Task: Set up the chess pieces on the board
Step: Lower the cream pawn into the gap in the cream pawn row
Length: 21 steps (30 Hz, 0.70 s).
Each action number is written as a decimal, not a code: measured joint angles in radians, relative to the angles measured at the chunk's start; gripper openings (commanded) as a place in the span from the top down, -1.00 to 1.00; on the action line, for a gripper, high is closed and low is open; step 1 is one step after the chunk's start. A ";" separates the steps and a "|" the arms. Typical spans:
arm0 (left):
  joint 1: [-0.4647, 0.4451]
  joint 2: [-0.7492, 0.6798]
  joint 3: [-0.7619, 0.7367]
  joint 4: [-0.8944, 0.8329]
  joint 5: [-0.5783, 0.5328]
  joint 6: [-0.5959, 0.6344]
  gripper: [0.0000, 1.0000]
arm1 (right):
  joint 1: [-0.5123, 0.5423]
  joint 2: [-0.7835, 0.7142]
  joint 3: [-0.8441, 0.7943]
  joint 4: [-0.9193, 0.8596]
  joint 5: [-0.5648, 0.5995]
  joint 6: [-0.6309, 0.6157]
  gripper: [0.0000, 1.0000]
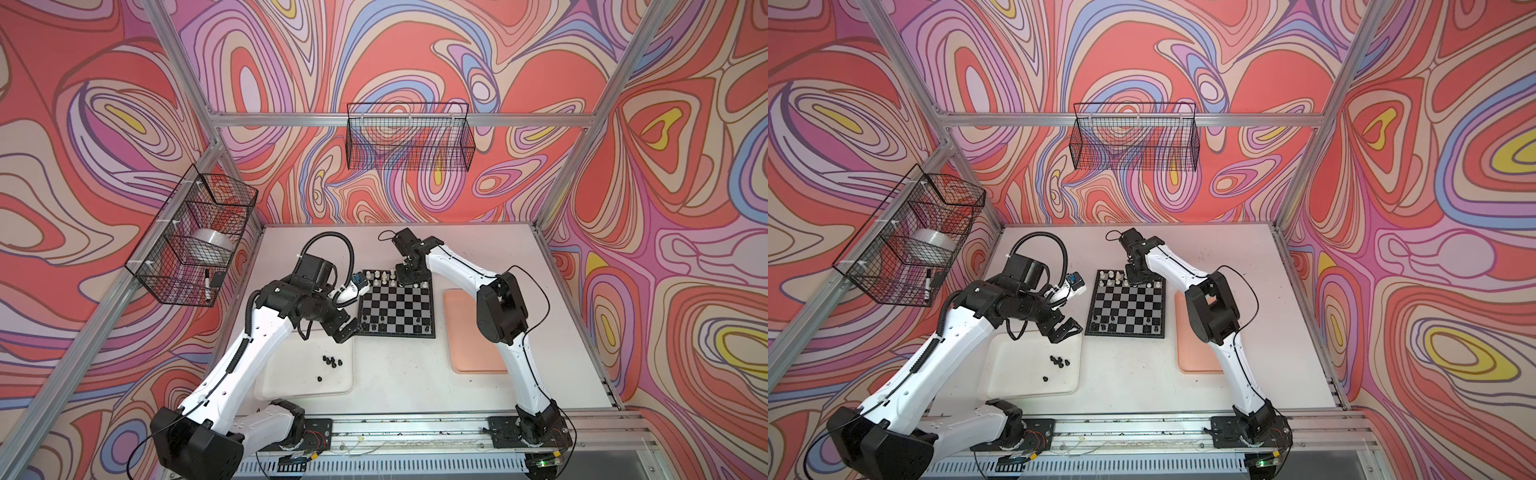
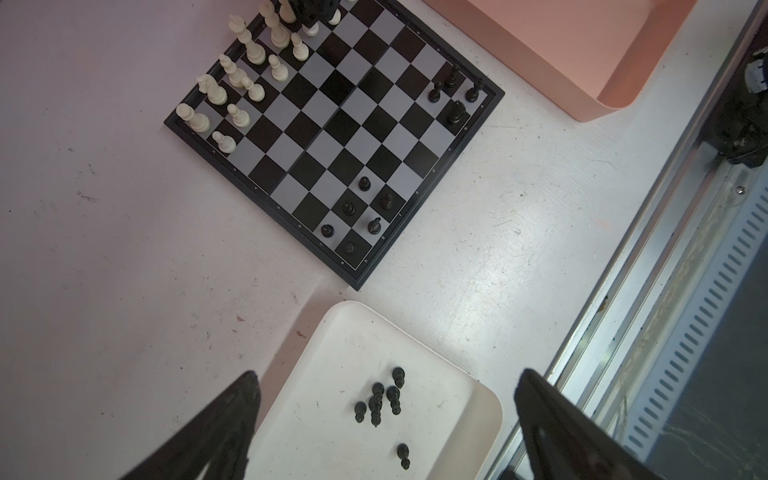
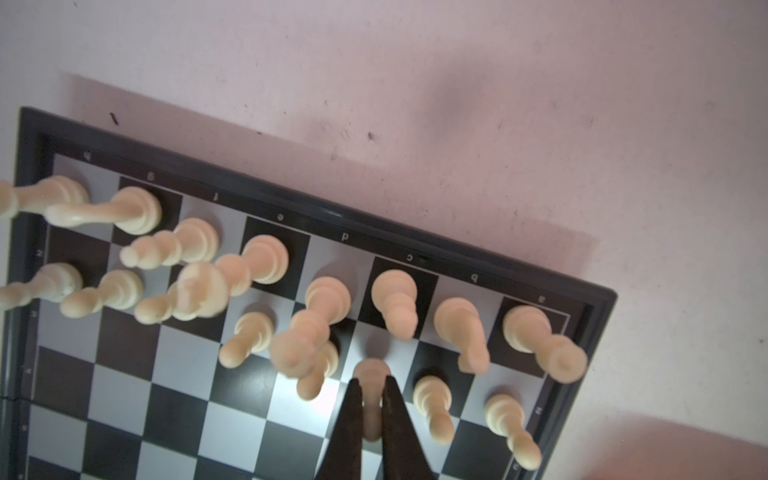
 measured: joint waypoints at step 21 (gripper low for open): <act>0.000 0.000 0.000 0.000 -0.007 0.000 -0.93 | 0.000 0.004 0.000 -0.009 0.008 -0.009 0.82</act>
